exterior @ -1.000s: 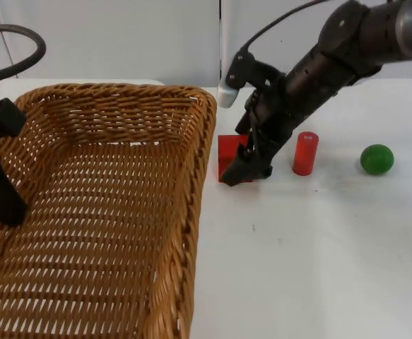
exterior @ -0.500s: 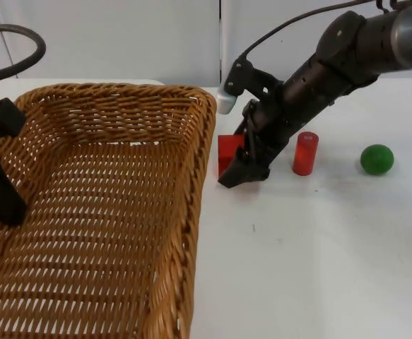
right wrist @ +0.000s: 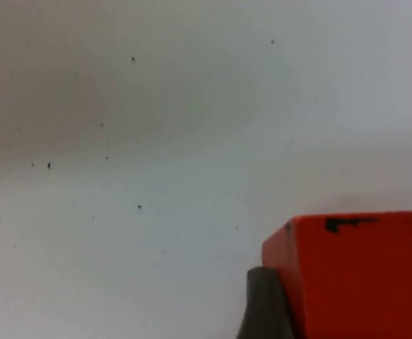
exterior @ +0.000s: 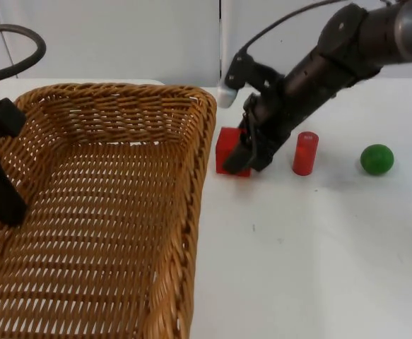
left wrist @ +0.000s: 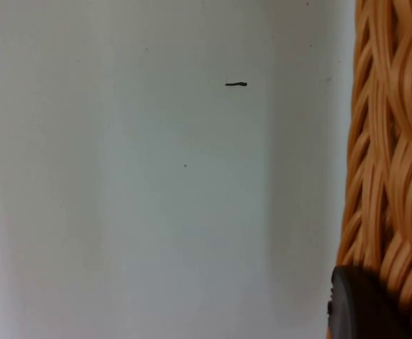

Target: Pick up the basket with the left hand and place the object to the left of the red cylinder into the basket with the right hand.

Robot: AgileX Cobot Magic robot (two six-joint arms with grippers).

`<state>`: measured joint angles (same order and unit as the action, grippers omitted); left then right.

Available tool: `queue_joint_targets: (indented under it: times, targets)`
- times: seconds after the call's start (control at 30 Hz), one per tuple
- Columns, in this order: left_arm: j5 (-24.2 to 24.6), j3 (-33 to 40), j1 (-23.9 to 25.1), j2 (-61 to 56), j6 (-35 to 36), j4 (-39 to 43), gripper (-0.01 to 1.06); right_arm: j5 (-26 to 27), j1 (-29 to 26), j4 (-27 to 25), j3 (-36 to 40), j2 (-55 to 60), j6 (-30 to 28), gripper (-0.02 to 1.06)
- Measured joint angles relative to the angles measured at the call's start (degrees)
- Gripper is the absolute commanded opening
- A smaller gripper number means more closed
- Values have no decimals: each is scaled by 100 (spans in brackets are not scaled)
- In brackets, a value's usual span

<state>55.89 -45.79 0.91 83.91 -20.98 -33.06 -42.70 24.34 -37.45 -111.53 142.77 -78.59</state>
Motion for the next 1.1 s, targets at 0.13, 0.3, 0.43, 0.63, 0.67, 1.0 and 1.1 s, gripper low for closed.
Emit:
queue_joint_targets:
  times: [0.13,0.3,0.43,0.63,0.67,1.0,1.1]
  targets:
    - [-22,0,0,0,-8,11,0,-183,0,580,0,-481,611,0]
    - [-35,0,0,0,-8,11,0,-561,0,979,0,-1149,1078,0]
    - [-74,0,0,0,-8,45,0,-756,0,1065,0,-1671,1277,0]
    - [-107,0,0,0,-8,43,0,-1000,0,1078,0,-2450,1719,0]
    - [-107,0,0,0,-8,43,0,-1110,0,1078,0,-2558,1736,0]
    - [-116,0,0,0,-35,43,0,-1841,0,1092,0,-3055,2081,0]
    - [-116,0,0,0,-38,43,0,-2004,0,1116,0,-3055,2147,0]
